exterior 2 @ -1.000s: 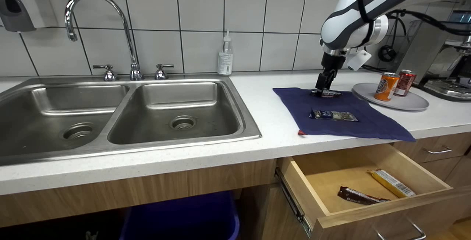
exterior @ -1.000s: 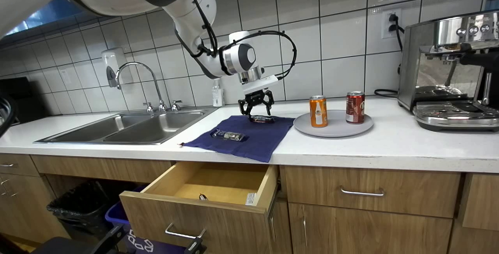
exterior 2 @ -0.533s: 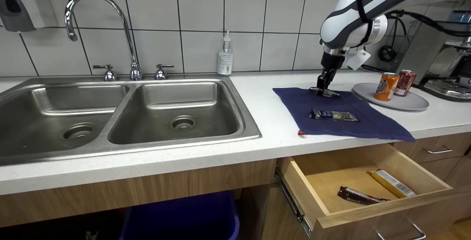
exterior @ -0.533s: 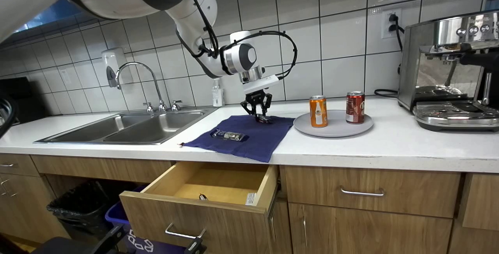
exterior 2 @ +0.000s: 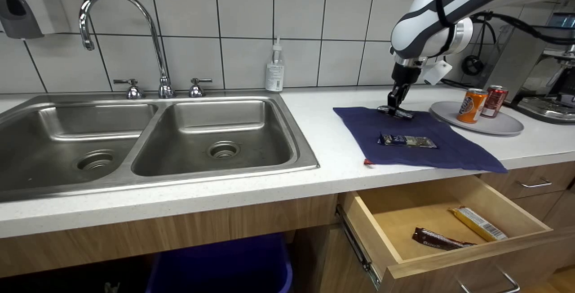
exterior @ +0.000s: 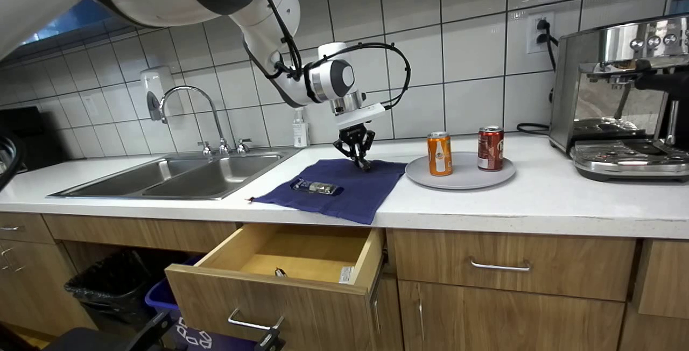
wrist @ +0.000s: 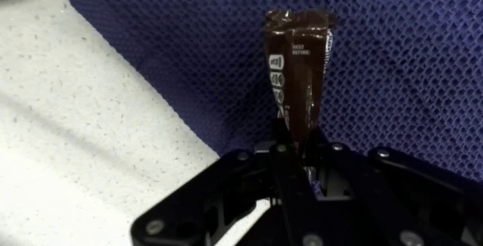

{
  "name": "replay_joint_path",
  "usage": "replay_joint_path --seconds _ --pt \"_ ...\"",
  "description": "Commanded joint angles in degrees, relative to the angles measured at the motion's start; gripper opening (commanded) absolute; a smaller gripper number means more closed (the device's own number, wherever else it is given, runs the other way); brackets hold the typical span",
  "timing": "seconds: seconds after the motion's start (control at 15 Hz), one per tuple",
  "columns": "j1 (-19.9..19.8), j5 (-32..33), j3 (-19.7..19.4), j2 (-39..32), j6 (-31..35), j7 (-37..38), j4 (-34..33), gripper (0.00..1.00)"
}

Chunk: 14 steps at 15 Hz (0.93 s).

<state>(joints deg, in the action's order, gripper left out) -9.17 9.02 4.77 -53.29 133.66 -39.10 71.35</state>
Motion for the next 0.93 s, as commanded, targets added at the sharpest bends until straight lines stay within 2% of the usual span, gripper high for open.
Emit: replay_joint_path --seconds 0.0,0.53,0.87 --pt "-0.69 -1.10 0.57 0.76 -0.79 -2.58 -0.26 0.04" --pt "-1.80 -1.08 0.72 4.59 2.47 -4.12 5.48 0.04" --pt "-2.82 -1.13 0.93 8.77 6.10 -5.88 12.71 0.04"
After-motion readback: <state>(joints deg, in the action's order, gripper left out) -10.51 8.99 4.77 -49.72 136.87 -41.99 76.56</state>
